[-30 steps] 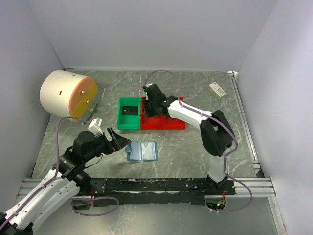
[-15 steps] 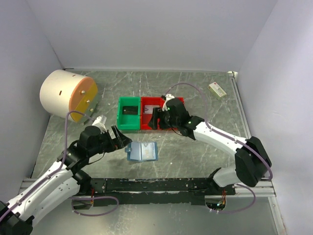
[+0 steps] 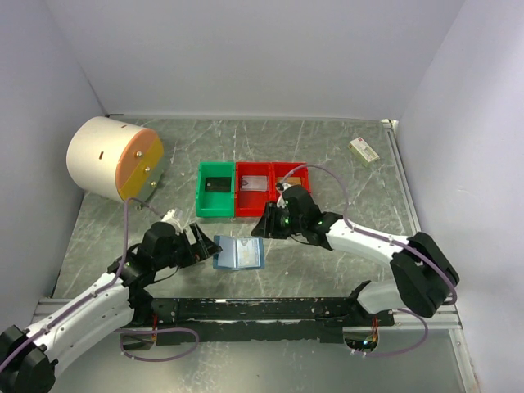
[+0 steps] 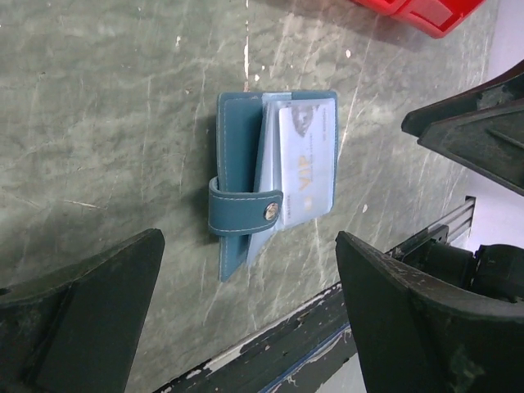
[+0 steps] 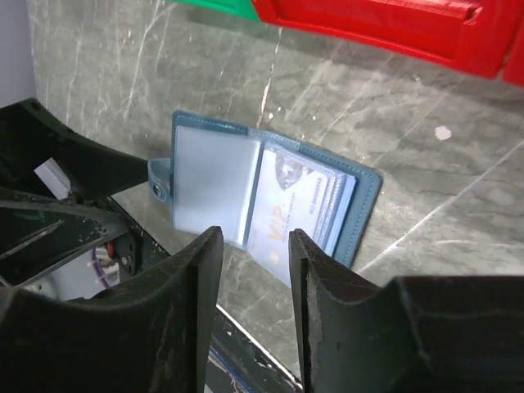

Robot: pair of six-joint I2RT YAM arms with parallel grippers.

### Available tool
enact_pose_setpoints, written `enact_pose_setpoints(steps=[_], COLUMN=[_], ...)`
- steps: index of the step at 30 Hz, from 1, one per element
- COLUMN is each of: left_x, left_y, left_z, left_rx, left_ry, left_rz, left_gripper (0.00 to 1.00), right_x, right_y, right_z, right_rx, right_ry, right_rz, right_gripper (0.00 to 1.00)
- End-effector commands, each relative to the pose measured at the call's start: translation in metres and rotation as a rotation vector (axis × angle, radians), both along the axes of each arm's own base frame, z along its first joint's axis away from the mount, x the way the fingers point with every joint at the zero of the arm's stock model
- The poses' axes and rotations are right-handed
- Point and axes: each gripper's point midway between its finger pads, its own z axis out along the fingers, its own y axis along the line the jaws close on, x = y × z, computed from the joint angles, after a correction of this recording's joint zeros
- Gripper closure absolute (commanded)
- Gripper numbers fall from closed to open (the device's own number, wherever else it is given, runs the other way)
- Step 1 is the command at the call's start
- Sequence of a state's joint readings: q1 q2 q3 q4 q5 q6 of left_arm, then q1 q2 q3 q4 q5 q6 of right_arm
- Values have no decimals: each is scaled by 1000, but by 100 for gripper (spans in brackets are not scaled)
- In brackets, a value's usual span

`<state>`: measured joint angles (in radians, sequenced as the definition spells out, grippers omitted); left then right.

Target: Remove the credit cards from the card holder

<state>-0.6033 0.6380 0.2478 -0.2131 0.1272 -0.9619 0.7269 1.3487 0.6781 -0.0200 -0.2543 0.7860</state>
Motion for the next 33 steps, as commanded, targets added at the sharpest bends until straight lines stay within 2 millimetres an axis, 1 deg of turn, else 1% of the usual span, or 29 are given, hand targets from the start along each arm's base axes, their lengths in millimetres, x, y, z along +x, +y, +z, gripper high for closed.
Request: enact_pose_setpoints(steps=[1,3,7,14,18,21,27,29,33], left_x=[4,4,4,3,2,1,-3,-4,-4], left_y=[-9,-9,-13,-11,-9,-11,-13,-12,-13], left_z=[11,9,8,2,1,1,-4,-8,-9], left_rx=[-69,-64,-65,-16,-2,-11,-22,-13,-6], left_ry=[-30,-29,-26,2,4,-2,11,21,20], left_rz=[-9,-12,-33,-50,-51,-63,-81,-79,-88], left_gripper=[3,5,12,21,27,31,40,42,47], right_x=[-14,-18,-23,-27,-27,-31,-32,-31,-30], right_y=[12,16,19,19,17,17,14,15,19], right_z=[-8,-13,-23,-39,-49,-57,-65,-66,-62], right_rx=[50,51,33,4,-23,-34,-53,-52,-37], right_ry=[65,78,100,139,156,179,193,193,191], right_rz=[49,67,82,99,96,109,103,103,110], right_gripper=[63,64,64,65,65,65,65,65,66])
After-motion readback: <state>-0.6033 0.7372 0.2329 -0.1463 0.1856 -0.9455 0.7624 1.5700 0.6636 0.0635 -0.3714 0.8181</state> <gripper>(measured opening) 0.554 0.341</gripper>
